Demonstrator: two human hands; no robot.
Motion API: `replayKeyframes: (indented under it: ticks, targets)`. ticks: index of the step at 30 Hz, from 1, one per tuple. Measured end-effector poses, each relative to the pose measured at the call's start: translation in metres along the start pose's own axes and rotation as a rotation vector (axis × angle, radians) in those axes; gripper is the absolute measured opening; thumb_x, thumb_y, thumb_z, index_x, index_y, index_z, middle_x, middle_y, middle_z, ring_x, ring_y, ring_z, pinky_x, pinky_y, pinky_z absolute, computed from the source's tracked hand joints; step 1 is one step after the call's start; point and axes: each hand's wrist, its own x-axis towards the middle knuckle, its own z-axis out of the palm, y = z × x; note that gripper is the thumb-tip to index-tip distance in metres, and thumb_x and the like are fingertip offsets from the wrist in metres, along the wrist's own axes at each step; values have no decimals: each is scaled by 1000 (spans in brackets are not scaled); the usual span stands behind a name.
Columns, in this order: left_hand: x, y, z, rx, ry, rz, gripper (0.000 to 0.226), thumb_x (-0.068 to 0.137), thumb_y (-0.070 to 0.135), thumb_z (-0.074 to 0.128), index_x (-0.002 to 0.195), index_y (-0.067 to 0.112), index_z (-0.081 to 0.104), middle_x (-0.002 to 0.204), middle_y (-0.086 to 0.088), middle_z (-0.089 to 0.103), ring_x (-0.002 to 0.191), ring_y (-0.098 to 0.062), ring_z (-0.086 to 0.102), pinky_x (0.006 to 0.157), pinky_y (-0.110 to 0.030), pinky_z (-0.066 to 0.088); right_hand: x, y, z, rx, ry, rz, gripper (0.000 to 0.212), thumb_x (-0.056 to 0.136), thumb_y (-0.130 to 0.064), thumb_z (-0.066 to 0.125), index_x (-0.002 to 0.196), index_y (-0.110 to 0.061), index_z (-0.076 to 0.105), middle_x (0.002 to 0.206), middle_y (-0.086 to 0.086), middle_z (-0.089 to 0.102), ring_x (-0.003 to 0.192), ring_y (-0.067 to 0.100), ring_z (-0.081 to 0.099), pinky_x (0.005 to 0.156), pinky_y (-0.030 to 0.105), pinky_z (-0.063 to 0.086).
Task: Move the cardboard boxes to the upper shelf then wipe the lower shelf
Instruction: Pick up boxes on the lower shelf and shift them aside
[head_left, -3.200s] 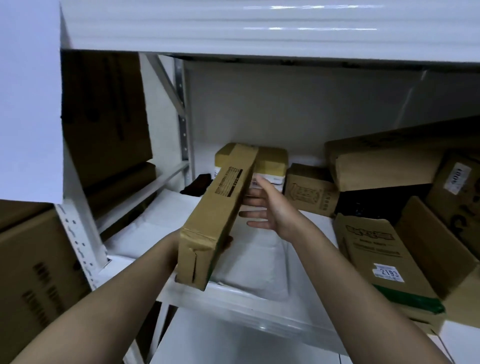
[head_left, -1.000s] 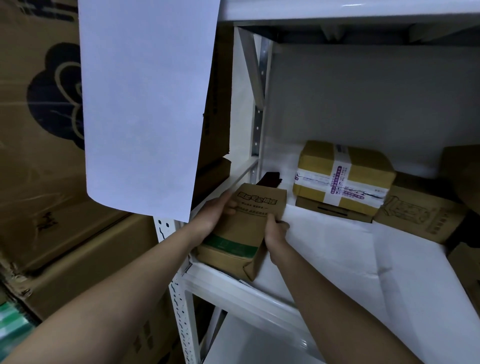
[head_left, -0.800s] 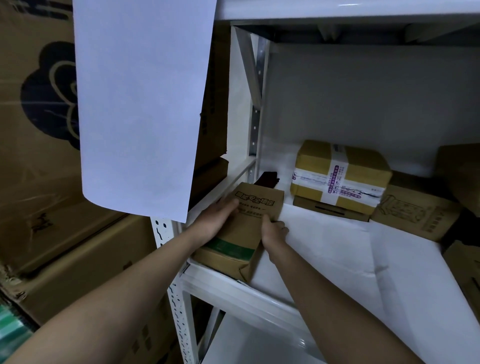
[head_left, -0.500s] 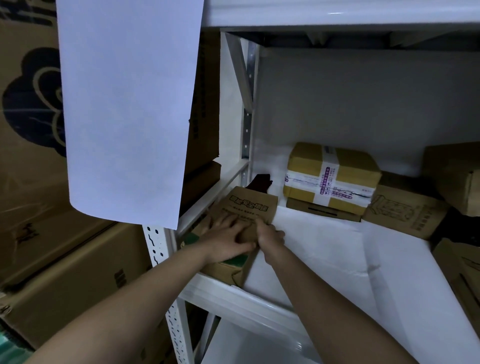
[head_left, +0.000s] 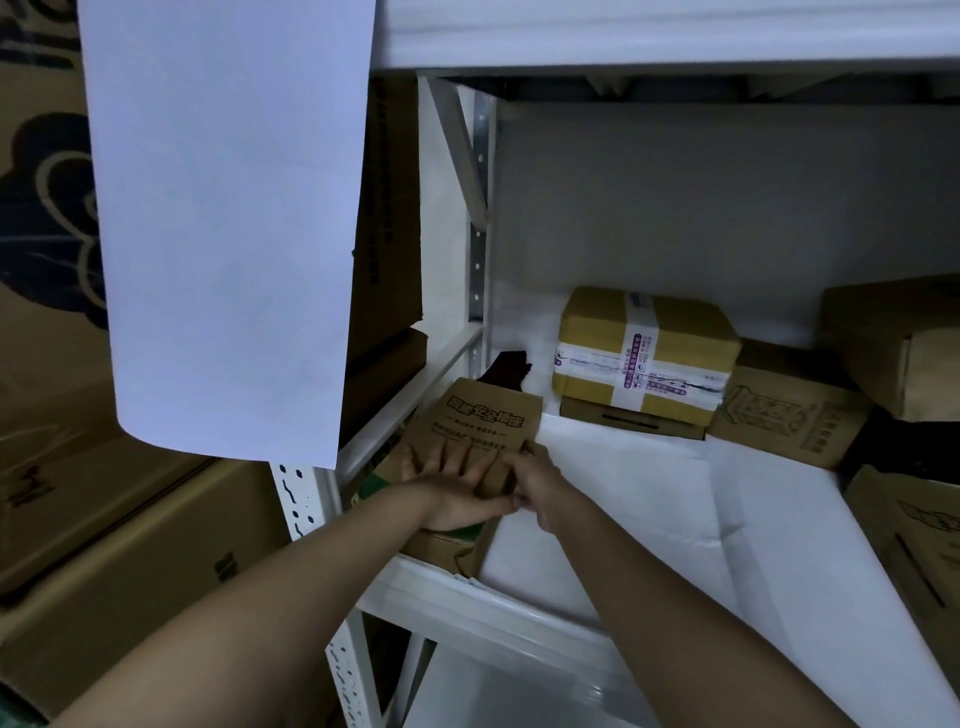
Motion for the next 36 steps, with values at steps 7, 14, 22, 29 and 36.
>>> replayKeyframes:
  ticks: [7,14,22,29,36]
  targets:
    - [1,36,-33,-243,332,152,35,96,37,40,117,15,59,115,-7,61,98,-21,58,77,-30,45,-14,-20,-31,-242,6,-87,23,96,-31,46,109,-14,55,103,7,52,88,18,49,68,25,37]
    - [18,115,-40,-368,428,209,28,98,29,36,95,15,60,103,-8,66,92,-25,61,82,-32,47,-42,-23,-123,-374,192,-193,27,95,-25,47,104,-7,64,113,12,65,96,25,59,76,31,39]
    - [12,226,-34,-650,224,286,29,95,28,44,110,11,62,105,-8,68,98,-27,64,92,-40,51,-82,-3,-238,-366,440,-148,23,91,-20,51,71,-13,61,101,17,70,82,26,58,71,34,42]
    - [10,316,-12,-807,-14,337,17,92,24,46,79,15,53,97,-12,64,83,-26,60,73,-32,45,-111,25,-318,-509,563,-100,18,89,-22,49,82,-12,62,94,9,64,92,28,58,82,36,46]
    - [3,381,8,-893,-171,257,60,96,33,46,146,10,22,141,-9,38,118,-23,44,80,-28,42,-130,55,-378,-822,716,133,70,92,-46,50,147,-13,23,151,12,29,138,33,27,111,45,26]
